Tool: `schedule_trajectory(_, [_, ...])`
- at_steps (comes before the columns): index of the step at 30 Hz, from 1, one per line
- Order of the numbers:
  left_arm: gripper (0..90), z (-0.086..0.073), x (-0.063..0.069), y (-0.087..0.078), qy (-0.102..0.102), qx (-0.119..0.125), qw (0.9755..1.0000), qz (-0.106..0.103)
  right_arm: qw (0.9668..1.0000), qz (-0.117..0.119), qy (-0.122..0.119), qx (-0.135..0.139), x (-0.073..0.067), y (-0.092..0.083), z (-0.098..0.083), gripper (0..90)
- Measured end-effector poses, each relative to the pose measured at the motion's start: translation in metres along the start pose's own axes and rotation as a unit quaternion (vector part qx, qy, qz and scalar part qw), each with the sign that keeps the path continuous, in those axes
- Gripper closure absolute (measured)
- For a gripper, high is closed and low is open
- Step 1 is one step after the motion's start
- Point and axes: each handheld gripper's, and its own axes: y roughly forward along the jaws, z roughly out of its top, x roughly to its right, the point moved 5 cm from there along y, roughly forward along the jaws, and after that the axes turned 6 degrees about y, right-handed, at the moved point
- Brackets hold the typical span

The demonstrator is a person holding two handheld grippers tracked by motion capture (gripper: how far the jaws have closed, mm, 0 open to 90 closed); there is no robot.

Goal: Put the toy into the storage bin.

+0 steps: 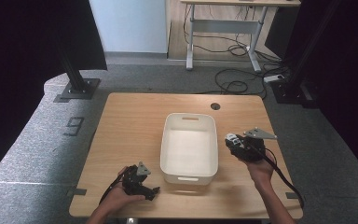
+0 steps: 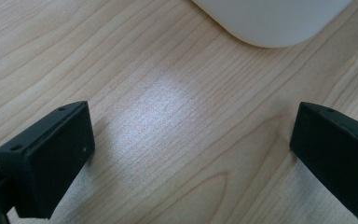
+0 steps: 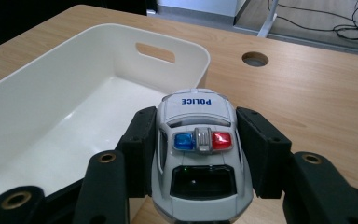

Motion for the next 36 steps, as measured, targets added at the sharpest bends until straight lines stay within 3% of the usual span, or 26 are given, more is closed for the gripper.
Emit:
schedule_trajectory(8, [0.1, 0.000, 0.000, 0.000, 0.001, 0.000, 1.0000, -0.001, 0.9999, 0.011, 0.000, -0.005, -0.013, 0.013, 0.004, 50.4])
schedule_trajectory(36, [0.1, 0.000, 0.000, 0.000, 0.002, 0.000, 1.0000, -0.001, 0.9994, 0.032, -0.011, -0.010, -0.042, 0.029, 0.012, 50.4])
